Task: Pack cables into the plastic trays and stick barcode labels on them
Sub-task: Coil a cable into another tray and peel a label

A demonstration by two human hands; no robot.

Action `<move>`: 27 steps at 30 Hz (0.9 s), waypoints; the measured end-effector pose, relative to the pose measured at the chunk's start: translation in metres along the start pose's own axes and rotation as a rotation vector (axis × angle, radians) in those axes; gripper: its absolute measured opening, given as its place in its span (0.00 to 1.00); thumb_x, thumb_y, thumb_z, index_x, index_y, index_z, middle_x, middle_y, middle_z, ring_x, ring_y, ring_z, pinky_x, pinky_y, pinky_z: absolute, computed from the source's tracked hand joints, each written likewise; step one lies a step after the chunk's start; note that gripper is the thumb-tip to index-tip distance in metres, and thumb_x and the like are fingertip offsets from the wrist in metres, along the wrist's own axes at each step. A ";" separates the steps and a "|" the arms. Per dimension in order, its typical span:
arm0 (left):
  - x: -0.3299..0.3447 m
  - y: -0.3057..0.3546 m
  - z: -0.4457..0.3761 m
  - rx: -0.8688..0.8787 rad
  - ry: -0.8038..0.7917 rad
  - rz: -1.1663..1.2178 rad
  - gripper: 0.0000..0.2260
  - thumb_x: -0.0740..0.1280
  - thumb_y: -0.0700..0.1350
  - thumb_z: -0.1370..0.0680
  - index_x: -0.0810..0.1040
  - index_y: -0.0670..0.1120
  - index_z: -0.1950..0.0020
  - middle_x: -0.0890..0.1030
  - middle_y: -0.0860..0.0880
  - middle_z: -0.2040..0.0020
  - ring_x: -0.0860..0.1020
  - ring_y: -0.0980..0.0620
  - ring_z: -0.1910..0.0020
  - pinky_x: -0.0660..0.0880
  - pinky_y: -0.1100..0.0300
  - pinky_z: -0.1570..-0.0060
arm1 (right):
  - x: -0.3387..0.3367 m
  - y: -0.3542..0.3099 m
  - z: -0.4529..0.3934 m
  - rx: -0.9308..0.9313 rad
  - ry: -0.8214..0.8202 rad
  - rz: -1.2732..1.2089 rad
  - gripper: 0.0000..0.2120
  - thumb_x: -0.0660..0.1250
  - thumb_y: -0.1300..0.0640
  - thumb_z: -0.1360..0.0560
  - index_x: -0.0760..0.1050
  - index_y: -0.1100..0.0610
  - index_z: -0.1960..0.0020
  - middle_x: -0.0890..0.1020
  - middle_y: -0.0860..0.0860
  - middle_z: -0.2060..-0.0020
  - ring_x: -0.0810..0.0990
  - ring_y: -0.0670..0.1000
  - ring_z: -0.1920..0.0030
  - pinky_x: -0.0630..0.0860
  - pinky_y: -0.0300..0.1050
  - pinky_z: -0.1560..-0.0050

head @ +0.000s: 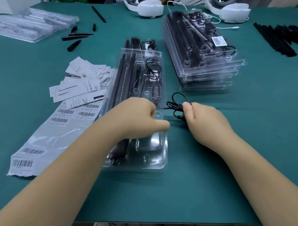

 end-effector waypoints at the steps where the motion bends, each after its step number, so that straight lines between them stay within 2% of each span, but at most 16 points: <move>1: 0.000 -0.001 0.000 0.010 -0.006 0.039 0.20 0.67 0.60 0.32 0.65 0.47 0.70 0.66 0.54 0.75 0.66 0.53 0.74 0.63 0.61 0.71 | -0.001 0.000 -0.001 0.012 -0.001 -0.046 0.20 0.46 0.51 0.17 0.61 0.56 0.65 0.71 0.52 0.68 0.71 0.56 0.64 0.64 0.50 0.64; 3: 0.000 -0.008 0.001 -0.005 -0.050 0.257 0.19 0.68 0.58 0.33 0.68 0.44 0.70 0.65 0.55 0.76 0.64 0.54 0.76 0.65 0.62 0.73 | -0.002 0.001 -0.002 0.065 -0.040 -0.196 0.18 0.47 0.55 0.17 0.59 0.56 0.66 0.73 0.55 0.67 0.73 0.61 0.60 0.69 0.51 0.60; 4: 0.000 -0.014 0.002 -0.026 -0.068 0.404 0.18 0.68 0.57 0.34 0.69 0.43 0.69 0.64 0.54 0.76 0.63 0.54 0.77 0.65 0.63 0.74 | 0.000 0.003 -0.003 0.101 -0.072 -0.252 0.18 0.48 0.56 0.18 0.61 0.56 0.66 0.76 0.55 0.68 0.74 0.60 0.61 0.70 0.48 0.62; 6: 0.000 -0.021 0.005 -0.049 -0.082 0.588 0.15 0.68 0.54 0.35 0.68 0.45 0.68 0.63 0.54 0.76 0.62 0.54 0.78 0.65 0.64 0.76 | 0.008 0.008 -0.002 0.209 -0.161 -0.430 0.18 0.50 0.52 0.19 0.68 0.56 0.63 0.75 0.47 0.79 0.71 0.50 0.73 0.65 0.40 0.74; 8: 0.002 -0.022 0.005 -0.034 -0.095 0.618 0.15 0.69 0.53 0.34 0.66 0.47 0.69 0.63 0.54 0.76 0.62 0.54 0.77 0.65 0.65 0.77 | 0.016 0.004 0.005 0.292 -0.250 -0.511 0.17 0.50 0.51 0.19 0.69 0.55 0.62 0.72 0.44 0.83 0.66 0.46 0.80 0.60 0.36 0.79; 10: 0.003 -0.018 0.003 -0.010 -0.103 0.590 0.17 0.71 0.53 0.33 0.64 0.49 0.71 0.64 0.56 0.77 0.61 0.55 0.78 0.64 0.65 0.77 | 0.018 -0.011 0.008 0.190 -0.264 -0.335 0.17 0.50 0.54 0.19 0.64 0.55 0.65 0.72 0.48 0.74 0.71 0.50 0.72 0.63 0.40 0.75; 11: 0.003 -0.017 0.003 -0.006 -0.104 0.572 0.17 0.71 0.53 0.33 0.64 0.50 0.72 0.63 0.55 0.77 0.61 0.55 0.78 0.64 0.65 0.77 | 0.014 -0.019 0.010 0.134 -0.218 -0.211 0.16 0.49 0.55 0.18 0.61 0.55 0.65 0.69 0.49 0.70 0.71 0.54 0.65 0.64 0.43 0.71; 13: 0.003 -0.018 0.002 -0.011 -0.105 0.577 0.17 0.71 0.53 0.34 0.64 0.50 0.73 0.63 0.53 0.76 0.61 0.54 0.78 0.64 0.65 0.78 | 0.005 -0.031 0.016 0.071 -0.067 -0.046 0.14 0.48 0.56 0.18 0.63 0.56 0.60 0.68 0.51 0.65 0.69 0.57 0.59 0.63 0.47 0.67; 15: 0.004 -0.020 0.002 -0.017 -0.102 0.630 0.16 0.71 0.53 0.36 0.65 0.49 0.72 0.63 0.51 0.75 0.61 0.53 0.77 0.63 0.64 0.78 | 0.002 -0.040 0.023 0.061 0.003 0.062 0.13 0.46 0.51 0.18 0.65 0.57 0.49 0.71 0.53 0.61 0.68 0.57 0.60 0.60 0.47 0.68; 18: 0.004 -0.022 0.001 -0.008 -0.099 0.650 0.16 0.71 0.54 0.38 0.65 0.50 0.73 0.62 0.51 0.74 0.61 0.54 0.77 0.63 0.64 0.78 | 0.007 -0.056 0.029 -0.002 0.004 0.226 0.13 0.44 0.48 0.18 0.61 0.54 0.52 0.78 0.56 0.56 0.66 0.56 0.62 0.52 0.45 0.73; 21: 0.005 -0.024 0.000 -0.002 -0.099 0.689 0.17 0.72 0.53 0.37 0.63 0.51 0.73 0.61 0.51 0.74 0.59 0.54 0.76 0.61 0.65 0.78 | 0.009 -0.060 0.031 -0.013 -0.027 0.336 0.13 0.44 0.48 0.18 0.62 0.54 0.51 0.78 0.53 0.56 0.64 0.55 0.65 0.52 0.43 0.73; 23: 0.005 -0.025 0.000 0.003 -0.096 0.725 0.17 0.71 0.50 0.35 0.63 0.51 0.74 0.61 0.52 0.75 0.58 0.54 0.77 0.59 0.67 0.79 | 0.017 -0.069 0.036 -0.063 -0.073 0.417 0.16 0.45 0.49 0.18 0.66 0.55 0.40 0.76 0.51 0.57 0.66 0.53 0.65 0.52 0.43 0.73; 25: 0.005 -0.024 0.000 0.011 -0.104 0.755 0.16 0.70 0.48 0.34 0.64 0.51 0.75 0.64 0.55 0.78 0.60 0.56 0.79 0.58 0.68 0.79 | 0.028 -0.081 0.041 -0.139 -0.132 0.465 0.21 0.46 0.50 0.18 0.60 0.57 0.28 0.76 0.51 0.48 0.69 0.52 0.59 0.51 0.42 0.72; 26: 0.006 -0.023 0.000 0.018 -0.114 0.757 0.17 0.70 0.48 0.34 0.64 0.51 0.76 0.65 0.57 0.79 0.60 0.57 0.80 0.58 0.68 0.79 | 0.030 -0.084 0.042 -0.166 -0.152 0.478 0.21 0.47 0.51 0.18 0.60 0.57 0.28 0.75 0.51 0.48 0.67 0.52 0.59 0.52 0.42 0.72; 27: 0.006 -0.022 0.001 0.022 -0.122 0.751 0.17 0.71 0.48 0.34 0.64 0.51 0.76 0.66 0.57 0.79 0.60 0.57 0.80 0.59 0.68 0.80 | 0.031 -0.087 0.043 -0.180 -0.163 0.481 0.20 0.48 0.52 0.18 0.63 0.56 0.30 0.73 0.51 0.53 0.65 0.51 0.60 0.52 0.42 0.72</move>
Point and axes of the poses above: each hand's wrist, its own z-axis away from the middle knuckle, its own x-axis out of the palm, y = z × x, the point moved 9 cm from there along -z, towards the middle knuckle
